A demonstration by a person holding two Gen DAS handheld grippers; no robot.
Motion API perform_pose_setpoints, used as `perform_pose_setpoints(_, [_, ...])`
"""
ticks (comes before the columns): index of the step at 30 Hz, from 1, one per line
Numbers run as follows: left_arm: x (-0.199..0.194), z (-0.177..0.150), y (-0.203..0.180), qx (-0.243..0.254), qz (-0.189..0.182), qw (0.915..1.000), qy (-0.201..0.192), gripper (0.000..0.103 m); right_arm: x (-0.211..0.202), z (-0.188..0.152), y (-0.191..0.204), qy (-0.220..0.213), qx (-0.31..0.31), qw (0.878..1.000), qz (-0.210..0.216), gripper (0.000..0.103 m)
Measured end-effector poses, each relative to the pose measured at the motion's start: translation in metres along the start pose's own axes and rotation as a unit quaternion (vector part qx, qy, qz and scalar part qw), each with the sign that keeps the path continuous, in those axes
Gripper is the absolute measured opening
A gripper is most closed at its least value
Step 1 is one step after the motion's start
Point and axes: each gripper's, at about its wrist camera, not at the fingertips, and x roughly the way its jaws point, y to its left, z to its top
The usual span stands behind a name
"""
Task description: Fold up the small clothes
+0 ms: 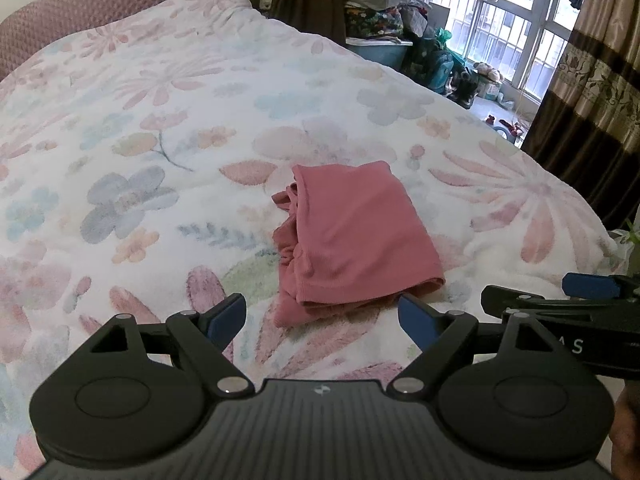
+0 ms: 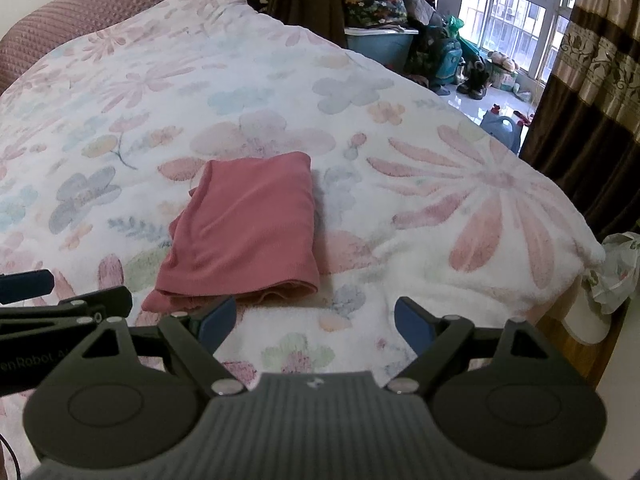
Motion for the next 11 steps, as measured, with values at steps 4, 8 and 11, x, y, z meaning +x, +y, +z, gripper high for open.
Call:
perform_pose_setpoints(4, [0.0005,-0.0032,-0.0002,-0.004,-0.003,1.0000,-0.002,0.100,-0.0002,-0.0002,0.0002,-0.001,0.000,1.000,-0.002,0.082])
perform_pose_setpoints(8, [-0.0024,-0.0050,-0.0036,0.006,0.006,0.9998,-0.016,0.099,-0.0001,-0.0014,0.0012,-0.003,0.000,1.000,-0.005,0.082])
perform_pose_setpoints(11, [-0.0037,-0.0042,-0.0059,0.013,0.007,0.9997,-0.019,0.097,-0.0001,-0.0017,0.0013,-0.002,0.000,1.000,-0.006,0.082])
